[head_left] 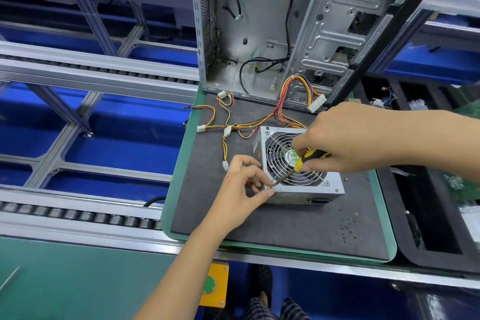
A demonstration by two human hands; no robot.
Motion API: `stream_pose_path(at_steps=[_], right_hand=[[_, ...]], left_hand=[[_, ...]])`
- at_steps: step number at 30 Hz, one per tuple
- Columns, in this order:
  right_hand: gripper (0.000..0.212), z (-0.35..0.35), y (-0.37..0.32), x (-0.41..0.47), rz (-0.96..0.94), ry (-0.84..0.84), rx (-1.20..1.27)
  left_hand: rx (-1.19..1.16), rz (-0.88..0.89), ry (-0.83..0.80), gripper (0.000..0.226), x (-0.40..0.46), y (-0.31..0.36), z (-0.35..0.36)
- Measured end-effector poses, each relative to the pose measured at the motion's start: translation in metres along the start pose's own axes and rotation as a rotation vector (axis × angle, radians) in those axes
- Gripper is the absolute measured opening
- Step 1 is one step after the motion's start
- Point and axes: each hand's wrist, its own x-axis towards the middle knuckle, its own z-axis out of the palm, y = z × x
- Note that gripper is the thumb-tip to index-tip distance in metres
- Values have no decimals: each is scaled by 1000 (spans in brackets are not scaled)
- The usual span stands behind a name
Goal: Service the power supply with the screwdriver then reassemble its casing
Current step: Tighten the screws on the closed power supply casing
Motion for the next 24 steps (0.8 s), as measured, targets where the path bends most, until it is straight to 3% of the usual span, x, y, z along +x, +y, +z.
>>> stream_pose_path(at_steps=[6, 12, 19, 24], right_hand=[[15, -3, 0, 6, -37, -37, 93], [19, -6, 0, 9, -68, -27, 71], [46, -6, -5, 10, -40, 25, -122], [33, -5, -12, 8, -42, 17, -48]], left_hand=[[-3, -21, -31, 11, 1, 2, -2], [-18, -9, -70, 19, 2, -1, -6], [-31, 3, -68, 16, 4, -3, -6], [-20, 0, -58, 14, 5, -3, -5]])
